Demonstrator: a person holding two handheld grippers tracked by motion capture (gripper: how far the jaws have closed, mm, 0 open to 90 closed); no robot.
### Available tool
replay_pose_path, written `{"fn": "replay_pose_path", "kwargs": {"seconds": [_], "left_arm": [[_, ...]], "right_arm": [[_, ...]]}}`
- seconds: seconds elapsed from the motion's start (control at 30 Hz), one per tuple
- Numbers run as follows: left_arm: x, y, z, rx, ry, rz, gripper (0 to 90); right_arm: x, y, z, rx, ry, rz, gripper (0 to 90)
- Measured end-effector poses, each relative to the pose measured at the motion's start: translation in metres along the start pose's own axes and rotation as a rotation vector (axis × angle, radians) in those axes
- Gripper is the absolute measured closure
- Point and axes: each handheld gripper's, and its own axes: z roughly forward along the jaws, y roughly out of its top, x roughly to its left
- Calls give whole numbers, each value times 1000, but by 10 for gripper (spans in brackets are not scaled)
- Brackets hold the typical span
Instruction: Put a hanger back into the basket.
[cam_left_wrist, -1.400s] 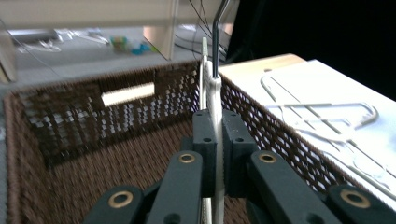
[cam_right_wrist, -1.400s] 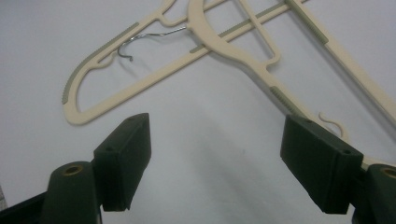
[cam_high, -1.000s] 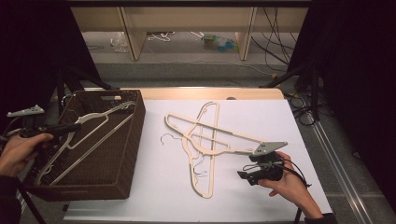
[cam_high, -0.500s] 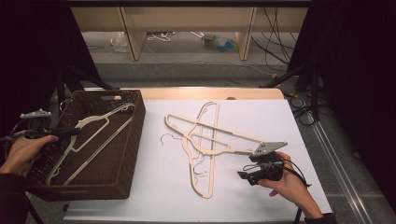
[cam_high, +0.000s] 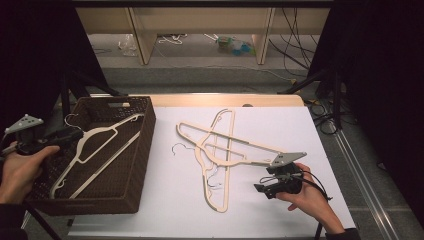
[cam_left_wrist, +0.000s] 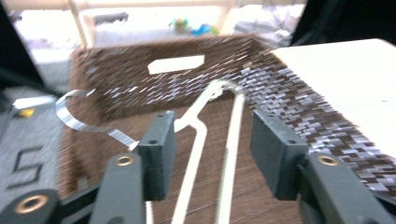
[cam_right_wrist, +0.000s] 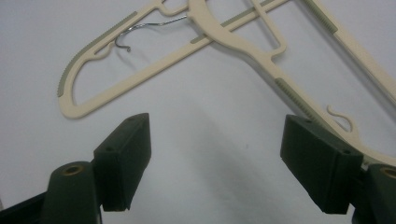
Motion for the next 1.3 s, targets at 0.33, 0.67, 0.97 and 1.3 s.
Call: {"fn": "replay_pose_path", "kwargs": {"seconds": [0.33, 0.67, 0.97, 1.3], "left_arm": [[-95, 1, -2, -56, -216, 61, 335], [-178, -13, 10, -56, -348, 154, 294], [-233, -36, 27, -38, -459, 207, 272], [-253, -68, 54, 7, -518, 187, 252]], "right_arm": [[0, 0, 1, 9, 4, -16, 253], [-1, -1, 1, -5, -7, -13, 252], [-2, -3, 1, -18, -7, -7, 252], [-4, -3, 3, -45, -18, -11, 248]]}}
